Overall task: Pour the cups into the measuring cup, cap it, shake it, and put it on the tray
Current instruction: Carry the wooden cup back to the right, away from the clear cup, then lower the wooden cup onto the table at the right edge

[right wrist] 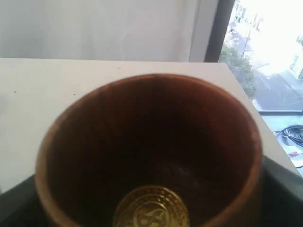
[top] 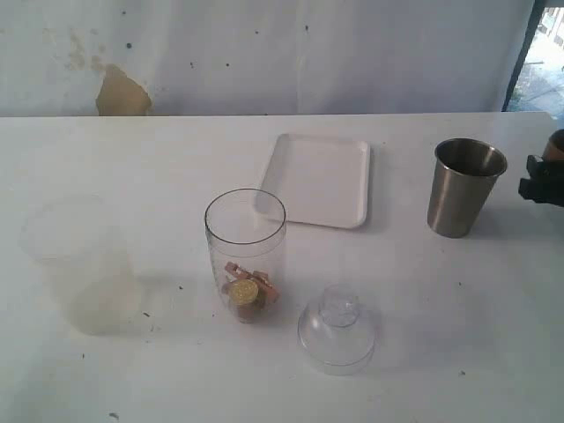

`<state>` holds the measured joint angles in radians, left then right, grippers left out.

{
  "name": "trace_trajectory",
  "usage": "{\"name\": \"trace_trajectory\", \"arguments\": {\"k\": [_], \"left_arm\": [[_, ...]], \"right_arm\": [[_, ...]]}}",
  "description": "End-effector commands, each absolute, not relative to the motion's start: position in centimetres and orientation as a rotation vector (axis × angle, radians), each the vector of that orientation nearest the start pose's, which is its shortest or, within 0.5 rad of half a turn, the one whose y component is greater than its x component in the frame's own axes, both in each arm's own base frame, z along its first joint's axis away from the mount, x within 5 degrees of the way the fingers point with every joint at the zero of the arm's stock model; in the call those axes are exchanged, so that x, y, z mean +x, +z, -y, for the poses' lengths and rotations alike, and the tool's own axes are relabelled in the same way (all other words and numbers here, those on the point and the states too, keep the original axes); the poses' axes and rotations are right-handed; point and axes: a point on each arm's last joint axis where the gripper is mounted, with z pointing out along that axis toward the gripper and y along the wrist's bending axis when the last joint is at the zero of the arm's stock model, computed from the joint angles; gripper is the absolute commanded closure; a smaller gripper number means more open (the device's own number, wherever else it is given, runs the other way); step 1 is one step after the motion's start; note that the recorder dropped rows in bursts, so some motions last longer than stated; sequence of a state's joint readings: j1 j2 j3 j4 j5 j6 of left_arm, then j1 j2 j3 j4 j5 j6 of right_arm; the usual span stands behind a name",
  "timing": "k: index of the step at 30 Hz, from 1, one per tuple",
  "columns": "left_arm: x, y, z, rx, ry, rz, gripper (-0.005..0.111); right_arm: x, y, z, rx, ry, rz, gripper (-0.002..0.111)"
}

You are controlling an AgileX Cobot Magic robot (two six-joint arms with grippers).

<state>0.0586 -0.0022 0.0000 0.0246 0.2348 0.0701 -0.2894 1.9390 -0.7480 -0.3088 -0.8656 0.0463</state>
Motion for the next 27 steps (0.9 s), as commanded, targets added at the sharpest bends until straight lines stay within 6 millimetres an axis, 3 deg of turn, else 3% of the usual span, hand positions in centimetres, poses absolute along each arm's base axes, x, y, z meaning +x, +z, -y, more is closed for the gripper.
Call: {"name": "trace_trajectory", "arguments": {"k": [1,10,20,27], "left_arm": [[5.5,19.2,-0.4,0.019,0.108,-1.716,0.107],[5.5,19.2,-0.4,0.019,0.108,-1.716,0.107],[5.5,19.2,-0.4,0.019,0.108,-1.716,0.107],[5.5,19.2,-0.4,0.019,0.108,-1.716,0.107]], "right_arm": [[34.5,12.0,9.4,-0.063,-0.157,-1.808,0.108],[33.9,8.4,11.3,-0.001,-0.154,-1.808,0.108],[33.7,7.5,11.4,-0.069,-0.205,-1.828,0.108],[33.6,6.1,10.9,-0.096,-0.135,-1.858,0.108]]}}
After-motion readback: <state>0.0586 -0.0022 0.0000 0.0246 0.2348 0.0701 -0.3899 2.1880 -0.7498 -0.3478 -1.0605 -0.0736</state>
